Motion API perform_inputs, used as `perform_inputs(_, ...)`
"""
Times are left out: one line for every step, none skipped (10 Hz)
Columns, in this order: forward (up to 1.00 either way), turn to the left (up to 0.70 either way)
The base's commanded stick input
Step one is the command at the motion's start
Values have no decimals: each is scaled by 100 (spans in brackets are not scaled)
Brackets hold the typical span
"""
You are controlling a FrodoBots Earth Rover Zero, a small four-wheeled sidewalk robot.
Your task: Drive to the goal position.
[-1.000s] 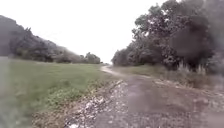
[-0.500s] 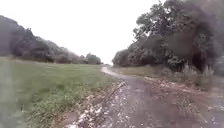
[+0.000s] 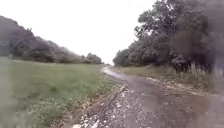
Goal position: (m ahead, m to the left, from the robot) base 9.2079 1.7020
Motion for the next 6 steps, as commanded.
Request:
perform_inputs(70,0)
perform_inputs(70,0)
perform_inputs(51,0)
perform_inputs(36,0)
perform_inputs(13,0)
perform_inputs(10,0)
